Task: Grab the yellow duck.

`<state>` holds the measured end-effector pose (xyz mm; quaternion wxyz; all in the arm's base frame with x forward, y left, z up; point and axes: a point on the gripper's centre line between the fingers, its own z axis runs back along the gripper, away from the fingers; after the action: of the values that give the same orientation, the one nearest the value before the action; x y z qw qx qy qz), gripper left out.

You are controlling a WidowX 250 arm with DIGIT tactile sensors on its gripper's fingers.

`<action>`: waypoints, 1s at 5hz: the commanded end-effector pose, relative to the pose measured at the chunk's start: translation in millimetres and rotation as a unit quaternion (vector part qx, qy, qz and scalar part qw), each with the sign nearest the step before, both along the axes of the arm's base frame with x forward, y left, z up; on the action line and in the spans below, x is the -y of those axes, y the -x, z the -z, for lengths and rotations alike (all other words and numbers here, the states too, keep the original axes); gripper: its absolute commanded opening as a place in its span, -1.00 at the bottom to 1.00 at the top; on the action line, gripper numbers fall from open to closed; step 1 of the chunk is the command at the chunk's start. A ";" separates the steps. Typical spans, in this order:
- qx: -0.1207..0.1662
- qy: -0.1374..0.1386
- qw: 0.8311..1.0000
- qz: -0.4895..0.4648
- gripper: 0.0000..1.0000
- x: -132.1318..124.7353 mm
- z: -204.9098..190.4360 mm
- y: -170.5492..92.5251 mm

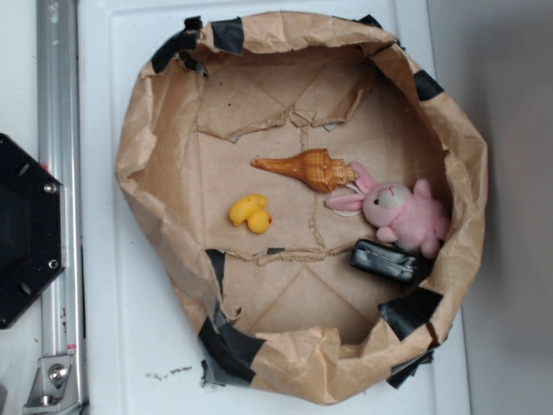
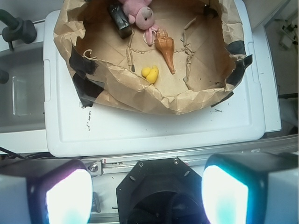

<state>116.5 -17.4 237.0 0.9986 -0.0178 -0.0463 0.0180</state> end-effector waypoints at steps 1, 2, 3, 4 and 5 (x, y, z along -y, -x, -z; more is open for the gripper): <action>0.000 0.000 1.000 0.000 1.00 0.0 0.0 0.0; 0.034 -0.024 0.994 -0.104 1.00 -17.9 12.8 -50.0; 0.056 -0.015 0.981 -0.185 1.00 -28.6 37.6 -96.9; 0.063 -0.035 0.974 -0.216 1.00 -43.8 78.5 -119.8; 0.074 -0.012 0.986 -0.152 1.00 -45.6 117.2 -130.1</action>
<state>240.8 20.2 109.2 0.9827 0.0026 -0.0987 0.1567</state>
